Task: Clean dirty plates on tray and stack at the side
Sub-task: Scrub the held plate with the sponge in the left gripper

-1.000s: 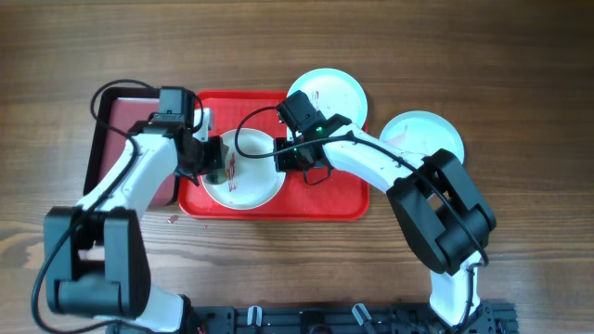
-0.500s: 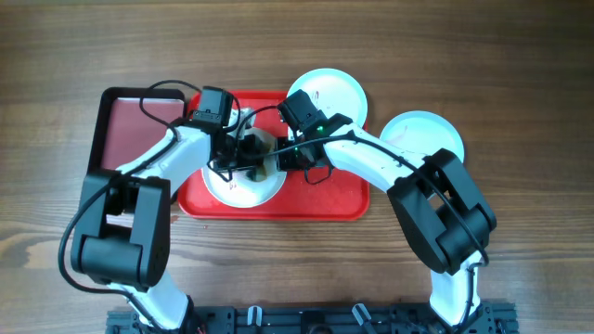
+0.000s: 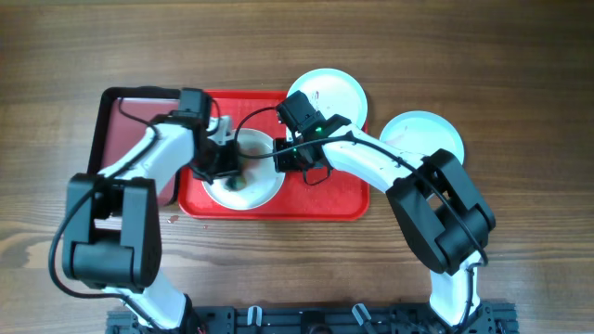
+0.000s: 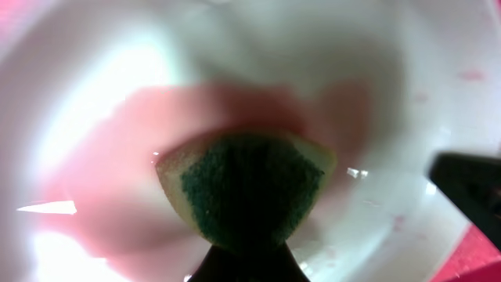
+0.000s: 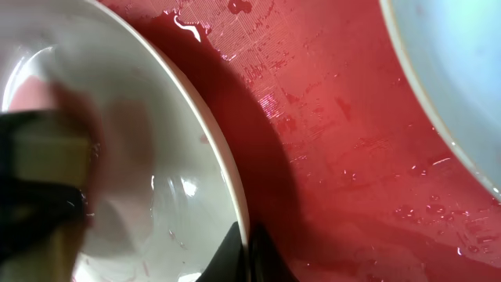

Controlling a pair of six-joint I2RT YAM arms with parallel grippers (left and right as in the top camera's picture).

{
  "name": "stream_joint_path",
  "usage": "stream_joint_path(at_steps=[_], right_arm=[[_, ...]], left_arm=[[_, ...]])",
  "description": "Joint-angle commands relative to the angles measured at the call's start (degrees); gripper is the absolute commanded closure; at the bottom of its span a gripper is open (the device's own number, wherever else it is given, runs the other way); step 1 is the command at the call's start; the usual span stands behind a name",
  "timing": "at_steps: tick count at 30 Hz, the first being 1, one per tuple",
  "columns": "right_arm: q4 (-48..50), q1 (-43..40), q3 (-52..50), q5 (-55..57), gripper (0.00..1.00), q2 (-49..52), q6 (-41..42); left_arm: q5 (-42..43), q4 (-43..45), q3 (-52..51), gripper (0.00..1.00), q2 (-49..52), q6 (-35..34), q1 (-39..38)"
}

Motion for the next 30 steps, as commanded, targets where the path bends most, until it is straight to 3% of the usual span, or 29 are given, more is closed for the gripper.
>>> stream_joint_path(at_steps=[1, 5, 9, 12, 14, 18, 20, 21, 24, 26, 30], right_arm=[[0.26, 0.13, 0.26, -0.7, 0.96, 1.31, -0.61], [-0.04, 0.13, 0.26, -0.7, 0.96, 1.31, -0.63], [-0.2, 0.13, 0.26, -0.7, 0.96, 1.31, -0.76], [-0.2, 0.13, 0.26, -0.7, 0.96, 1.31, -0.79], [-0.2, 0.13, 0.26, -0.7, 0.96, 1.31, -0.79], [0.0, 0.13, 0.26, -0.7, 0.95, 1.31, -0.79], [-0.02, 0.13, 0.26, -0.7, 0.96, 1.31, -0.79], [0.0, 0.13, 0.26, -0.68, 0.96, 1.31, -0.81], [-0.04, 0.13, 0.26, -0.7, 0.96, 1.31, -0.98], [-0.04, 0.13, 0.26, -0.7, 0.96, 1.31, -1.6], [-0.04, 0.13, 0.26, -0.7, 0.96, 1.31, -1.6]], left_arm=[[3.39, 0.59, -4.5, 0.96, 3.98, 1.14, -5.77], [0.96, -0.04, -4.5, 0.96, 3.98, 1.14, -5.97], [-11.96, -3.93, -4.48, 0.96, 3.98, 0.85, -1.36], [-20.98, -3.45, -4.48, 0.96, 3.98, -4.33, 0.0], [-31.39, -2.14, -4.35, 0.96, 3.98, -10.69, -0.13], [-33.99, 1.42, -4.31, 0.96, 3.98, -15.26, -0.13], [-33.09, 5.44, -4.31, 0.96, 3.98, -19.26, -0.13], [-23.04, 11.02, -4.33, 0.96, 3.98, -20.09, -0.13], [-3.87, 16.46, -4.33, 0.96, 3.98, -18.73, -0.24], [2.78, 14.16, -4.33, 0.96, 3.98, -12.37, -1.49], [2.64, 3.58, -4.33, 0.96, 3.98, -0.37, -2.84]])
